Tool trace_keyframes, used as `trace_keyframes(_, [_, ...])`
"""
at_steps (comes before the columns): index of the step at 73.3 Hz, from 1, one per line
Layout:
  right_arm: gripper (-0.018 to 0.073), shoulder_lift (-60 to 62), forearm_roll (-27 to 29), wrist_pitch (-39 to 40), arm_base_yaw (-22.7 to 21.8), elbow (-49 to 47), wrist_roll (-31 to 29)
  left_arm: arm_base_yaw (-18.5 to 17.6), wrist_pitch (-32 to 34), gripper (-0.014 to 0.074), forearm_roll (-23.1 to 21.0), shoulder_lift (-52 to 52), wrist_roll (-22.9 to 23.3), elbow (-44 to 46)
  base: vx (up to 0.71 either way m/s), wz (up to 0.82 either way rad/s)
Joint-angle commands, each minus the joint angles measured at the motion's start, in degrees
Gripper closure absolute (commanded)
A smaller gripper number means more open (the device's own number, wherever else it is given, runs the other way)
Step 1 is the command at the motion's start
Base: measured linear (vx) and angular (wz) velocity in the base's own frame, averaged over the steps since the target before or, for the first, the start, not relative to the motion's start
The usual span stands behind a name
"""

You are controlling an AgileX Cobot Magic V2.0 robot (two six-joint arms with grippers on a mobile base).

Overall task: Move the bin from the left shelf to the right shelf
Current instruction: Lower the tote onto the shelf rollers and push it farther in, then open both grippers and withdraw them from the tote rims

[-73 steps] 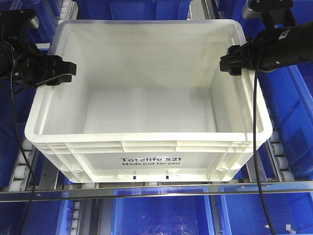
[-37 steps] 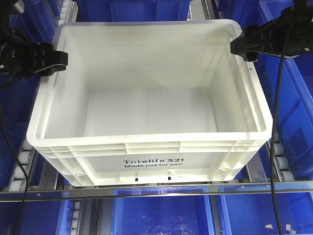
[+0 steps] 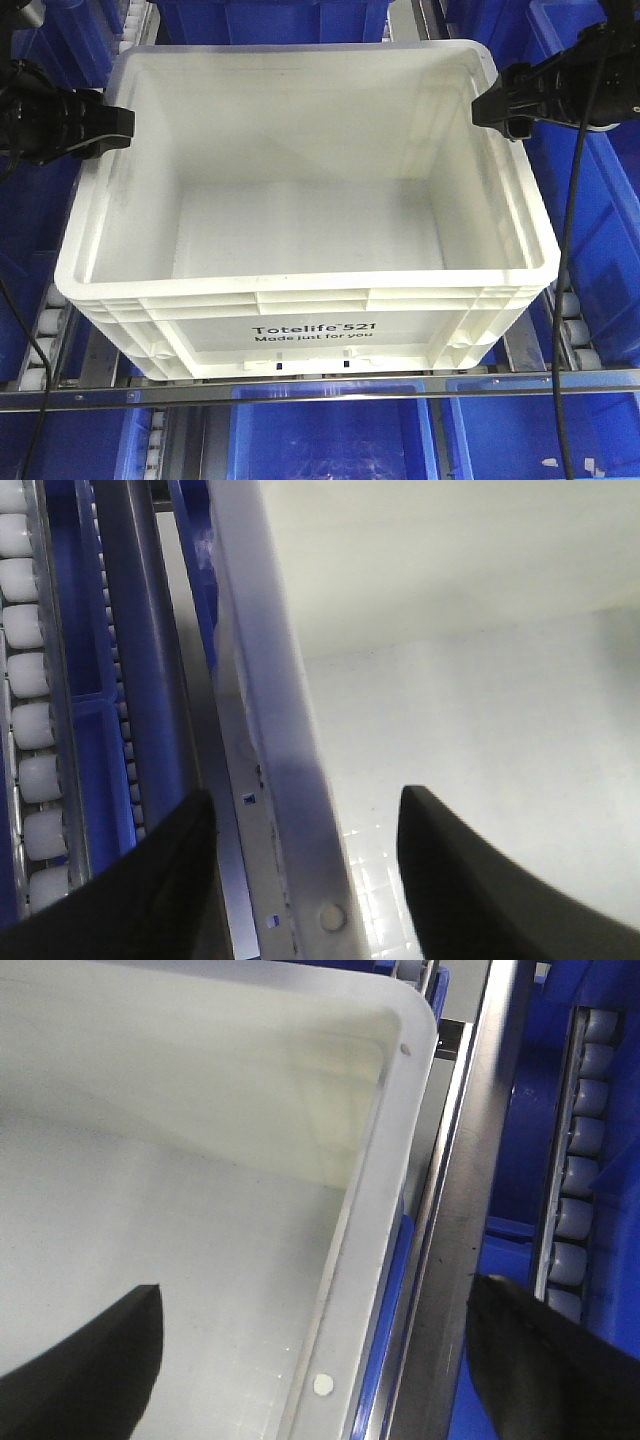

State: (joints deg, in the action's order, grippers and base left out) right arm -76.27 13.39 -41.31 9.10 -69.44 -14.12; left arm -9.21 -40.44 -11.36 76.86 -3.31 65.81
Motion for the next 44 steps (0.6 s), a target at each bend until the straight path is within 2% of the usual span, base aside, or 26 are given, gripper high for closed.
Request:
trace_keyframes(1, [-0.0031,2.55,1.18,4.27,-0.26,-1.14,-0.17,0.0,2.43,0.0237,-0.8,-2.31,-0.84,1.4,0.0,0.0])
trace_keyframes(7, [-0.0031,4.55,2.38,8.39,-0.26,1.97,-0.35,0.0,4.09,0.0258,-0.75,-4.19,-1.28,-0.51,0.0,0.0])
trace_keyframes(21, [-0.0031,11.59,2.37,21.05,-0.26,12.98,-1.96,0.0,13.49,0.0288,-0.26,-12.7,-1.43,-10.31,0.0,0.0])
trace_keyframes(32, [-0.0031,18.39,2.37,28.11,-0.26,21.47,-5.27,0.0,20.3,0.029,-0.18,-22.09,-5.05,-20.53,0.0,0.0])
trace_keyframes(44, [-0.0031,28.8,2.14,33.26,-0.26,32.12,-6.34,0.0,20.95,0.029,-0.18,-34.18,-7.18,-31.16,0.0,0.0])
